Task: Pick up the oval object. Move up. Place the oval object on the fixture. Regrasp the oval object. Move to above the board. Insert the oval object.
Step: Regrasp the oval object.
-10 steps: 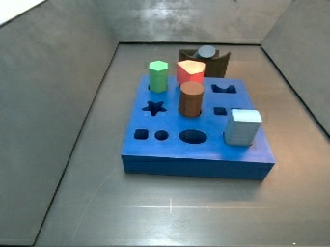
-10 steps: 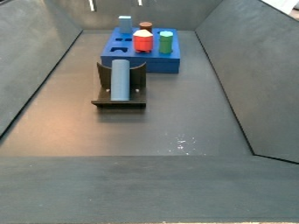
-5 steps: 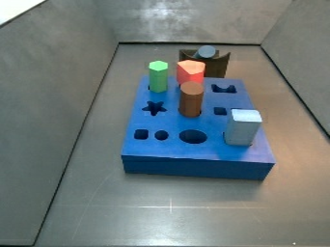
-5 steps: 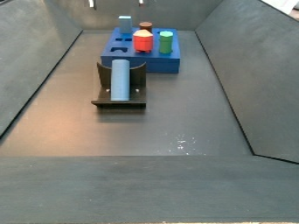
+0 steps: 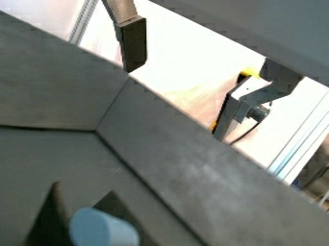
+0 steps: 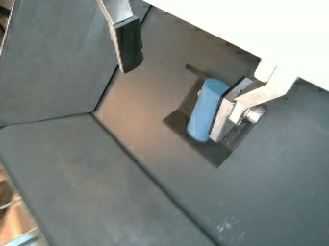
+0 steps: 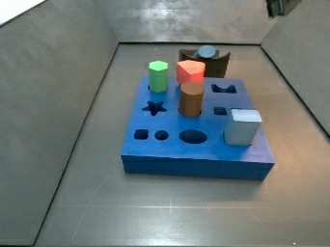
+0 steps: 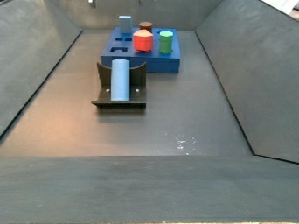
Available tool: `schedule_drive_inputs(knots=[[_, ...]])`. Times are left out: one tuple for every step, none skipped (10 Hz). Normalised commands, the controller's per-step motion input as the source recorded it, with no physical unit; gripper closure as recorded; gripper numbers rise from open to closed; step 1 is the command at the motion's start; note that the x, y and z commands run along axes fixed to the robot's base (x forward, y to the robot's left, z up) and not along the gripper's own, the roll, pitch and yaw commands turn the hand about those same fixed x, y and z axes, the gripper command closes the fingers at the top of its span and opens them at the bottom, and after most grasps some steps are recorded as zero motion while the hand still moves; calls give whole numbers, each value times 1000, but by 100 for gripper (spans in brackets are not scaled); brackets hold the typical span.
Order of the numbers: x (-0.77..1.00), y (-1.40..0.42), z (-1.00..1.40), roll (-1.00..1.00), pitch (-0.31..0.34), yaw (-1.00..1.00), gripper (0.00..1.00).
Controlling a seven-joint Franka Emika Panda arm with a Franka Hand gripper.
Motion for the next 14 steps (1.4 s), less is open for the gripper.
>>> schedule_drive_inputs(knots=[[83,-37,-14,325,111,117,0],[32,80,-1000,181,179,209,0],[31,78,-1000,150,147,219,0],[50,67,-1000,132,79,234,0],[57,64,-1000,124,45,233,0],[67,59,-1000,110,-18,211,0],[77,55,-1000,100,-63,189,0],[86,51,-1000,92,-103,155,0],[94,48,-1000,85,-135,121,0],[99,42,-1000,80,-159,65,0],[111,35,-1000,82,-161,26,0],[93,23,-804,82,-141,-22,0],[82,17,-647,80,-119,-47,0],[76,13,-492,75,-91,-65,0]])
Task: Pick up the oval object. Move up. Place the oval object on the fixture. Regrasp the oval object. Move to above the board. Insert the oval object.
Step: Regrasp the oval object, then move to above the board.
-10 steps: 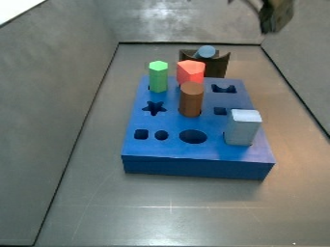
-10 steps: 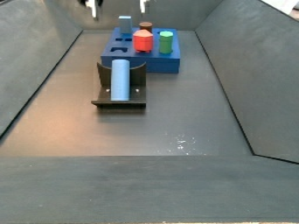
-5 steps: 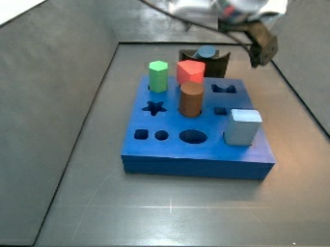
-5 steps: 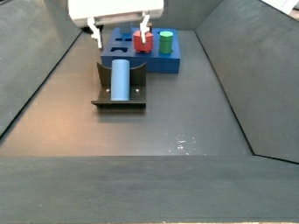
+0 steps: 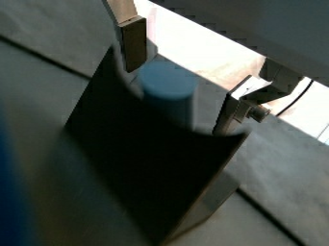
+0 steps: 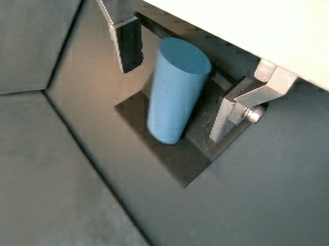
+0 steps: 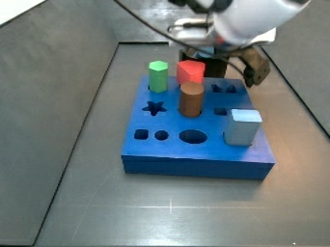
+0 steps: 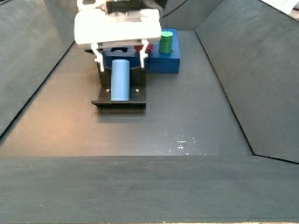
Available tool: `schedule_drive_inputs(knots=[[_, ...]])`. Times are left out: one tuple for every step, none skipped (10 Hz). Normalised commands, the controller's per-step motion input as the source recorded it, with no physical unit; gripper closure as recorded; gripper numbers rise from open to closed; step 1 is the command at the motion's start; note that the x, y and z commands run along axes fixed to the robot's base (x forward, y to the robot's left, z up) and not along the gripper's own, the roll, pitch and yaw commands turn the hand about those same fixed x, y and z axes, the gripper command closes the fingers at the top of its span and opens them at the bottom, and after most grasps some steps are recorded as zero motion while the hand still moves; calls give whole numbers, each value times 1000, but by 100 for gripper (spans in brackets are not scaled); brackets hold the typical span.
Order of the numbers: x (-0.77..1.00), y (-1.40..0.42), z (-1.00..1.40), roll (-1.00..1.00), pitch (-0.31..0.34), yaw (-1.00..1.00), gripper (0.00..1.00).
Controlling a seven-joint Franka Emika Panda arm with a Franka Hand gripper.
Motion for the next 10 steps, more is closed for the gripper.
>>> schedule_drive_inputs(knots=[[71,13,-339,73,-66,-69,0],[36,-5,-196,64,-30,-77,0],[12,-15,-171,64,-25,-77,0],[10,-15,-170,62,-23,-73,0],[10,-15,-170,61,-21,-71,0],[9,-14,-170,60,-19,-67,0],[9,-13,-170,59,-18,-66,0],[0,0,0,0,0,0,100],[78,-50,1000,123,16,177,100],[78,-52,1000,118,14,173,100]])
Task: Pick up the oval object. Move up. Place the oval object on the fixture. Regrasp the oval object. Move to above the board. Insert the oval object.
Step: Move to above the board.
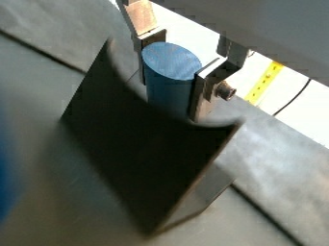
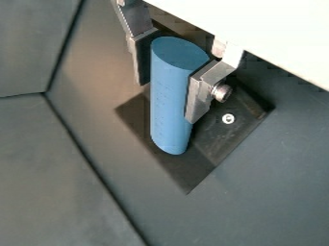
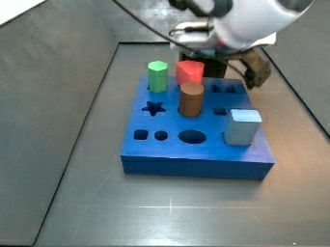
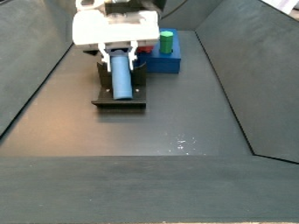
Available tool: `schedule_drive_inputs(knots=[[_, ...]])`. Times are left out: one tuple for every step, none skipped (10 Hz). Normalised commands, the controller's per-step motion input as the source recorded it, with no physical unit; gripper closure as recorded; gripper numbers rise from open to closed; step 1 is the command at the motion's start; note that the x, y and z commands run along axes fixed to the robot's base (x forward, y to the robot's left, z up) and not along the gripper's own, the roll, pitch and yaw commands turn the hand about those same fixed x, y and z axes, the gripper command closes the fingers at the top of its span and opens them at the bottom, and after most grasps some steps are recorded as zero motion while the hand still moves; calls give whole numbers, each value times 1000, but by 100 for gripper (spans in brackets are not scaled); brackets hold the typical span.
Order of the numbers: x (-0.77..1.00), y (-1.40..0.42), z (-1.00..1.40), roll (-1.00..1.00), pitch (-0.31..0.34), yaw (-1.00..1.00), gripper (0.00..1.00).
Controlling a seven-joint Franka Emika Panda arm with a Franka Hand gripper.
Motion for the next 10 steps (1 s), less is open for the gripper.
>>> schedule_drive_inputs(knots=[[74,-54,1000,87,9,131,100],[75,-51,1000,64,1,113,100],[72,-50,1000,21,-2,73,100],[70,-50,1000,10,0,60,100],[64,-48,1000,-6,12,37,100],[61,-49,1000,-14,19,29,100],[56,-45,1000,-21,33,22,100],[52,-43,1000,-31,46,21,100],[45,-43,1000,-33,67,25,100],[42,-44,1000,-38,80,29,100]])
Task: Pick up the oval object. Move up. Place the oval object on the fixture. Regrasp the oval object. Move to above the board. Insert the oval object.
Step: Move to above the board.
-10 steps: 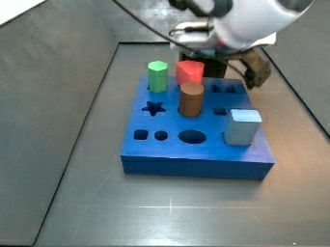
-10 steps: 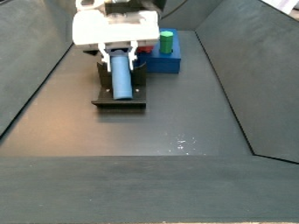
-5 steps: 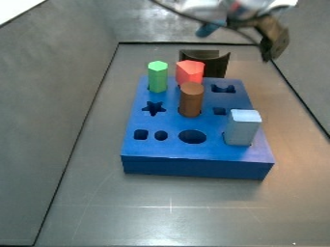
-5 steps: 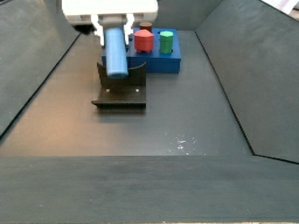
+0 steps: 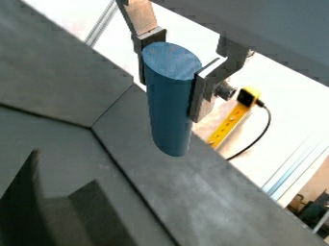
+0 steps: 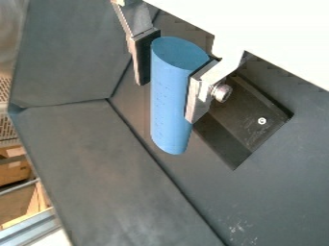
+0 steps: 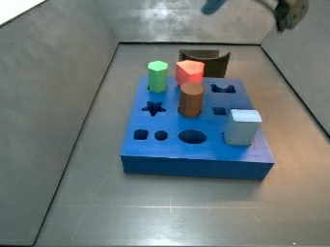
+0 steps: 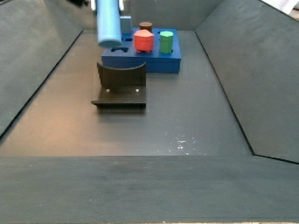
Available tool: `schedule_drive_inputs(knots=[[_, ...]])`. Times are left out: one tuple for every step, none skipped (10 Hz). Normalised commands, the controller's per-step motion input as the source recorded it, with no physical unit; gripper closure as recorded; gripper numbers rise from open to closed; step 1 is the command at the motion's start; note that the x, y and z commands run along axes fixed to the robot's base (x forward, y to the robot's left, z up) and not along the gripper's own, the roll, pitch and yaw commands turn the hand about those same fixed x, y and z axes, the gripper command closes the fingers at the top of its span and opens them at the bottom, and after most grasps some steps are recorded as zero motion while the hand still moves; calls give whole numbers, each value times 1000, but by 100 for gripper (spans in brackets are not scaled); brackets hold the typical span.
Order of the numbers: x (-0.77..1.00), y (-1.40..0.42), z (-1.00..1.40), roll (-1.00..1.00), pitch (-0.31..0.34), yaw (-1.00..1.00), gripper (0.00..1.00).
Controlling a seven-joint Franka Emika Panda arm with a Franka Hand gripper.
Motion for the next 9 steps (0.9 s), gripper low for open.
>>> schedule_drive_inputs(knots=[[33,-40,873,-39,99,39,100],[30,-31,693,-39,109,49,100],[26,-28,520,-36,121,60,100],[28,-28,341,-39,126,73,100],[-639,-1000,396,-1000,-36,-155,100],[-640,-1000,367,-1000,-41,-154,100],[-691,-1000,397,-1000,-57,-159,100],[-704,-1000,388,-1000,-58,-164,100],[-711,-1000,391,-1000,-49,-171,100]])
